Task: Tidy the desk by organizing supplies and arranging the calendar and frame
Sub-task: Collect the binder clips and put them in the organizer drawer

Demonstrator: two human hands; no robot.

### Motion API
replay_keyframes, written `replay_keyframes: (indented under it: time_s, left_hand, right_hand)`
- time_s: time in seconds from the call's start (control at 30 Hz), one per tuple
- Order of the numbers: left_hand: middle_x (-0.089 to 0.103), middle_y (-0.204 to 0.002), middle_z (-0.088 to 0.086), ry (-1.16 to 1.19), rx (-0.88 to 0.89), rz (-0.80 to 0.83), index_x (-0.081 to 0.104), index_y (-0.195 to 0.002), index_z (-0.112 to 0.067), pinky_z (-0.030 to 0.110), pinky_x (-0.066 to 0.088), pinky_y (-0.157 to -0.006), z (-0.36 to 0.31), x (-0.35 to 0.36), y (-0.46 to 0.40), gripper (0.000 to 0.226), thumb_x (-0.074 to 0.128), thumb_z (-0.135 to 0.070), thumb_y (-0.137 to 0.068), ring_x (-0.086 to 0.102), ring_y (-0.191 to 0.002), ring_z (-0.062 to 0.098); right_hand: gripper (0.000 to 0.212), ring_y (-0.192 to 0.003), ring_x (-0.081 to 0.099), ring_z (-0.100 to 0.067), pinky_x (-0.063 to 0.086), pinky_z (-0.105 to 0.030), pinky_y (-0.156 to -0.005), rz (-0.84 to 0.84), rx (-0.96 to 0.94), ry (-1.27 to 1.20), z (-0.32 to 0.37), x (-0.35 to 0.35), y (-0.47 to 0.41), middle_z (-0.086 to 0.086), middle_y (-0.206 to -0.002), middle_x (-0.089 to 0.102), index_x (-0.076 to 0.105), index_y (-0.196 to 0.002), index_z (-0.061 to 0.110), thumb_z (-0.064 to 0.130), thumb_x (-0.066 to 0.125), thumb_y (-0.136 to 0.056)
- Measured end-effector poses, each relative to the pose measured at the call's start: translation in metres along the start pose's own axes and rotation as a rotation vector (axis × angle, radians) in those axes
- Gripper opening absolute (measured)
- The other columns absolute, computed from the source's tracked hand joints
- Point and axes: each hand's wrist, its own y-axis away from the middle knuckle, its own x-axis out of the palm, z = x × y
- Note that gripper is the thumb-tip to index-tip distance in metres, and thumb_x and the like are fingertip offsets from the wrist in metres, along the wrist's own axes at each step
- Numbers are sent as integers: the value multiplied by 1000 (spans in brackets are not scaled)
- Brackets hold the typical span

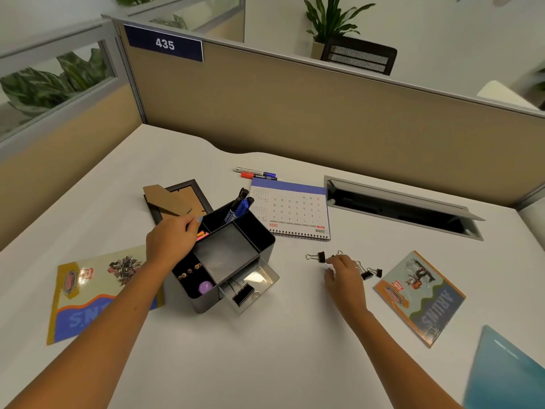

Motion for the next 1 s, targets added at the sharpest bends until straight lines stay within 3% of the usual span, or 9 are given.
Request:
replay_keyframes:
  time_s: [0.2,0.33,0.5,0.63,0.77,0.87,1.0]
  left_hand:
    - [56,-61,5,-10,6,-3,66,-85,-10,30,40,-56,1,0,0,40,42,-39,-96,51,-62,25]
    - [53,-57,2,-14,3,-2,67,-85,-11,29,40,-54,1,0,0,40,41,-40,-97,51,-60,25]
    - [49,-55,-2,-13,8,-2,66,-82,-13,28,37,-53,2,0,0,39,41,-40,-96,50,-60,24]
    - [49,-55,-2,-9,9,-6,66,-83,-12,27,36,-52,2,1,0,39,42,-39,-96,49,-59,24]
    - [55,-61,3,-25,3,-9,66,-86,-14,30,40,-55,3,2,-1,37,41,-39,-97,51,-63,26]
    - [57,-63,4,-18,2,-14,67,-85,-15,30,39,-55,3,2,-1,35,42,-38,-96,51,-63,26]
    - [58,-65,5,-22,-2,-11,66,-84,-14,29,39,-56,2,2,-1,39,40,-41,-97,51,-64,26]
  right_hand:
    - [28,-103,48,-31,47,-35,-71,69,128,150,4,6,21,-10,-114,53,64,-110,11,30,54,-91]
    - [18,-92,50,-28,42,-31,-66,61,60,97,10,11,32,-8,-103,56,66,-95,6,16,51,-92]
    - [13,-87,52,-27,39,-29,-67,95,65,39,19,4,26,-7,-99,56,60,-95,5,5,51,-85]
    - [11,-76,53,-19,35,-15,-60,-32,77,-153,39,-10,23,-2,-88,54,58,-90,6,0,55,-82]
    - [19,-86,60,-8,47,-6,-73,-140,-39,-463,78,-31,24,4,-96,56,60,-101,9,1,62,-84]
    - [26,-91,62,-4,49,-9,-80,-45,-137,-611,106,-39,29,7,-97,61,53,-105,17,4,63,-85]
    - [29,-94,58,-4,48,-17,-83,147,-273,-449,132,-29,33,17,-96,62,48,-110,26,12,61,-88]
